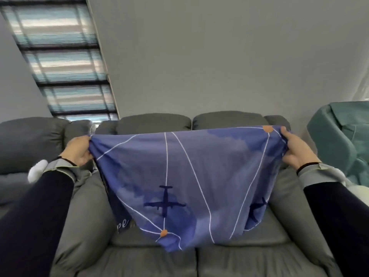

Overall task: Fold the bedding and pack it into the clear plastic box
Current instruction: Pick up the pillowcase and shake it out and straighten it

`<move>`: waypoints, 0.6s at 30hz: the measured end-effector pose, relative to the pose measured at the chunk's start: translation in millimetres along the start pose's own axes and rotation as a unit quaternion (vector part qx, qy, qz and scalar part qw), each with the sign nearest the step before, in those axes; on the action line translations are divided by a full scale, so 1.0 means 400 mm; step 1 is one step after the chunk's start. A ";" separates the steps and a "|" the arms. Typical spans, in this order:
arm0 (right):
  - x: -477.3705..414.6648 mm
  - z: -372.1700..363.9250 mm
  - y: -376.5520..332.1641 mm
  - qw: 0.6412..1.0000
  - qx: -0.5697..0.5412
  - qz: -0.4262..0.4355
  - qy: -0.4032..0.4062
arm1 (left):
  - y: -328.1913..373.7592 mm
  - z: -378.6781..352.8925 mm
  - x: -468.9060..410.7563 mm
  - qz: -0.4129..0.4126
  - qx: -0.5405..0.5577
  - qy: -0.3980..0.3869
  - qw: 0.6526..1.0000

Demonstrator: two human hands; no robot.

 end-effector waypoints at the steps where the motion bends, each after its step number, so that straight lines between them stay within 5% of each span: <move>1: 0.021 0.029 0.009 1.000 -0.018 0.002 0.020 | -0.022 0.009 0.024 0.011 0.007 0.007 1.000; 4: 0.069 0.142 0.075 0.997 -0.035 -0.003 0.062 | -0.101 0.045 0.096 0.018 0.029 0.015 0.999; 10: 0.231 0.255 0.067 0.974 0.006 0.061 0.218 | -0.182 0.105 0.204 -0.014 -0.127 -0.028 0.991; 14: 0.223 0.275 -0.055 0.953 0.070 0.153 0.251 | -0.085 0.117 0.241 -0.033 0.042 -0.077 0.996; 18: 0.052 0.295 -0.074 0.965 0.084 0.116 0.219 | -0.012 0.084 0.204 -0.047 0.134 -0.103 0.984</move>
Point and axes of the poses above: each hand's wrist, its own x-axis away from the middle knuckle, its own z-axis out of the back of the hand, y = z × x, the point moved 8 cm from there along -x, towards the middle knuckle, and after that the axes turned 11 degrees about z, right-handed, at the moved point
